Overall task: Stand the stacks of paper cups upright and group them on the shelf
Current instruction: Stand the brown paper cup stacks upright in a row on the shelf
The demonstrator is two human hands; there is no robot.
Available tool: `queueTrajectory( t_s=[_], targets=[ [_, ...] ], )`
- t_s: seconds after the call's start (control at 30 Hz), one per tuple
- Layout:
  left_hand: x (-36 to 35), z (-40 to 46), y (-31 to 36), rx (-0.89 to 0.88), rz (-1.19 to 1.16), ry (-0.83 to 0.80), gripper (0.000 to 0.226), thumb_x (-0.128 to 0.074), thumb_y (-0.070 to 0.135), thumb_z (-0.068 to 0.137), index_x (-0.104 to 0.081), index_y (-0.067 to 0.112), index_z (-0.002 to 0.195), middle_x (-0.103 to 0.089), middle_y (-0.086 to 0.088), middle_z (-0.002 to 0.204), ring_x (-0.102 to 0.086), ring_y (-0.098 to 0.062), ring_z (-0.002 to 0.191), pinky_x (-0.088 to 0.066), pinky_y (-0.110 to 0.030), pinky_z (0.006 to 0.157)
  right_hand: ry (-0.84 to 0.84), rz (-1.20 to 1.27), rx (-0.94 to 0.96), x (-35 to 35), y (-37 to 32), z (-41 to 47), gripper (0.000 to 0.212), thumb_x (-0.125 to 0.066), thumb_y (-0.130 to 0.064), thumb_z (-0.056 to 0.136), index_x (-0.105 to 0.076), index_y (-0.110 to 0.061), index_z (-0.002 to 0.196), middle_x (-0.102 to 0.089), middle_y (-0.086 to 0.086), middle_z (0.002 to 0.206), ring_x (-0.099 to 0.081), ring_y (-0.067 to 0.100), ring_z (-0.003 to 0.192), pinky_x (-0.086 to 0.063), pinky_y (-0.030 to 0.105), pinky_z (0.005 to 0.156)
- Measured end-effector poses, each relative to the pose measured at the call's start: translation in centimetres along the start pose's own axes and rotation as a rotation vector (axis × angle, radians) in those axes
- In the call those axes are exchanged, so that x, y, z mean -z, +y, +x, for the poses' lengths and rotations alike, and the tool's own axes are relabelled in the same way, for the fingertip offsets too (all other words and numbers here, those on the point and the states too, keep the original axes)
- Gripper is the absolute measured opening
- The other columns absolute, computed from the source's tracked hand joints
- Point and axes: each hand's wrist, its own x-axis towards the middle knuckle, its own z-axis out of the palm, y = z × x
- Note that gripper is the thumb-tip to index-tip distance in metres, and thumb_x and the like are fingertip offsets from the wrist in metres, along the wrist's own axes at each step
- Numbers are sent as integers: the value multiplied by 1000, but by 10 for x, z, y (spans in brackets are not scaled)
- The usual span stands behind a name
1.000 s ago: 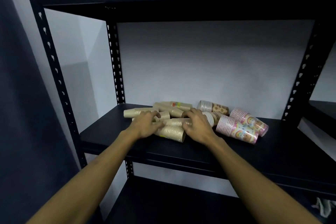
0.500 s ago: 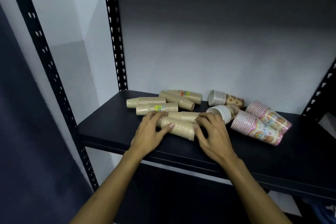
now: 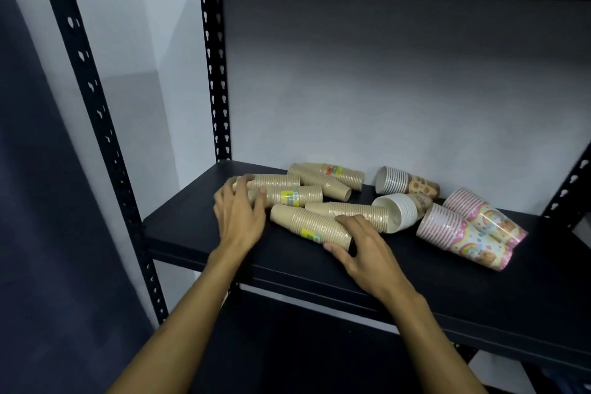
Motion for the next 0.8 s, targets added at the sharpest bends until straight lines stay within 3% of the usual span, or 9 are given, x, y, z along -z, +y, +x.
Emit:
queueTrajectory(
  t_s=[0.17,0.33,0.53,0.6,0.7,0.8],
  targets=[
    [-6,17,-14,121,45,-219,50,-50,52,98,-48,21,137,-53,-12,134,-47,-33,126,-34,-48,105,24,19,-8,0,3,1,54,-68,-46,87,-53,-24,134,-53,-10,126,-51,10,119,-47,32,100],
    [-6,19,-15,143,72,-244,46,-59,48,95,-55,22,133,-63,-7,125,-48,-31,124,-34,-44,103,32,61,-12,1,2,0,46,-71,-42,83,-54,-25,123,-57,-12,118,-54,8,111,-49,33,96],
    [13,12,-20,270,-460,-153,43,-81,23,83,-61,16,120,-70,-2,111,-67,-16,100,-53,-32,92,-37,184,-102,5,1,0,39,-70,-54,81,-54,-35,111,-60,-17,109,-58,3,101,-51,31,87],
    [19,11,-24,337,-665,-128,42,-78,13,85,-60,10,123,-69,-8,116,-68,-19,104,-55,-33,93,-45,192,-101,6,0,0,37,-69,-55,83,-55,-34,110,-61,-15,109,-58,4,101,-50,30,86],
    [29,6,-29,422,-921,-107,35,-70,10,91,-59,2,124,-69,-9,116,-65,-24,114,-54,-33,93,-44,254,-98,10,-4,0,30,-75,-40,83,-56,-28,104,-63,-12,101,-59,4,92,-50,26,78],
    [45,4,-31,407,-1002,-90,25,-63,14,97,-58,11,121,-67,-5,117,-62,-23,118,-53,-35,93,-34,290,-108,12,-7,0,31,-80,-29,79,-54,-25,96,-64,-8,98,-60,8,90,-50,26,76]
  ],
)
